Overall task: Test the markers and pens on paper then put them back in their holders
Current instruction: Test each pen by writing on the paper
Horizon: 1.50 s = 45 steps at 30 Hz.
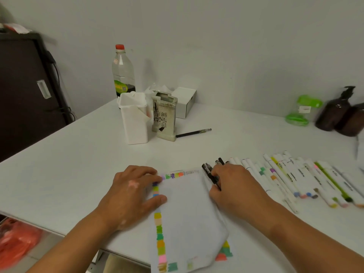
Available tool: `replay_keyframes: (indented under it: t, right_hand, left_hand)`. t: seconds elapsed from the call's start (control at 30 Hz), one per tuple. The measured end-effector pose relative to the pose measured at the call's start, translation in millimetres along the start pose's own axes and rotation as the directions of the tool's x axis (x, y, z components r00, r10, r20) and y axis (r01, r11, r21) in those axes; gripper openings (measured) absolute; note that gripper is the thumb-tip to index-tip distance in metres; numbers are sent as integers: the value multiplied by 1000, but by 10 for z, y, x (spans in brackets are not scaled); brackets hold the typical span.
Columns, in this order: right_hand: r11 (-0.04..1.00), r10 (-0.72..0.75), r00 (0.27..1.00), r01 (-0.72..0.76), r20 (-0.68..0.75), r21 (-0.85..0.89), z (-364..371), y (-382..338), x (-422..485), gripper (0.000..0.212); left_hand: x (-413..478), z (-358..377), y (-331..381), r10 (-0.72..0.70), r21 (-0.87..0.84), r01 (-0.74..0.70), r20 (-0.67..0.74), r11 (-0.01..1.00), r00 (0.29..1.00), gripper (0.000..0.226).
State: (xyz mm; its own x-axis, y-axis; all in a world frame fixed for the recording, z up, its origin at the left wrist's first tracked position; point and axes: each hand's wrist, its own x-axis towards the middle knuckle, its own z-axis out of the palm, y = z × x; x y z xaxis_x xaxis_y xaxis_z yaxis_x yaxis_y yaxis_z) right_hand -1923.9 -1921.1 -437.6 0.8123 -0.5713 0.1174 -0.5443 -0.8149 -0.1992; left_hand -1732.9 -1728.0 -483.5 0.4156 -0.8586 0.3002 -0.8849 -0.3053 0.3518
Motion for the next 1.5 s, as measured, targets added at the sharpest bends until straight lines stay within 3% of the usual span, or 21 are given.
replay_keyframes:
  t: [0.27,0.4,0.7,0.97,1.07,1.17,1.23,1.3,1.37,1.5]
  right_hand:
    - [998,63,998,-63,22,-10,-65,75,233,15]
    - [1000,10,997,-9,-82,22,-186,127,851,18]
    - [984,-119,975,141,188,-109,192,176,2089,56]
    - [942,-145,982,175,121,-287,207,209,1975,35]
    - [976,-131,986,146,99,-159,22,251,1809,29]
    - [980,-68,998,69,-13,185,-208,248,1581,22]
    - [850,9,1000,-12,8,526,-335,216,1361,21]
    - [597,39,996,-92,86,797,-428,186,1122,23]
    - [416,45,993,-115,105,902,-468,162,907,23]
    - [176,38,992,-122,117,977,-381,41,577,17]
  left_hand:
    - [41,38,-14,-113,22,114,-43,993,993,50]
    - [82,57,-25,-129,33,130,-47,991,991,45]
    - [98,39,-54,-124,25,124,-33,992,992,47]
    - [106,20,-27,-117,11,117,-15,993,993,51]
    - [100,7,-27,-101,15,102,-10,995,995,49]
    - [85,-12,-3,-82,-1,82,-6,997,997,55]
    - [69,-8,17,-56,-11,56,2,998,998,56]
    - [51,-6,31,-22,-21,22,8,1000,1000,54]
    - [35,-10,42,12,-30,-11,6,999,1000,50]
    - [4,-64,79,66,-76,-71,-71,995,995,30]
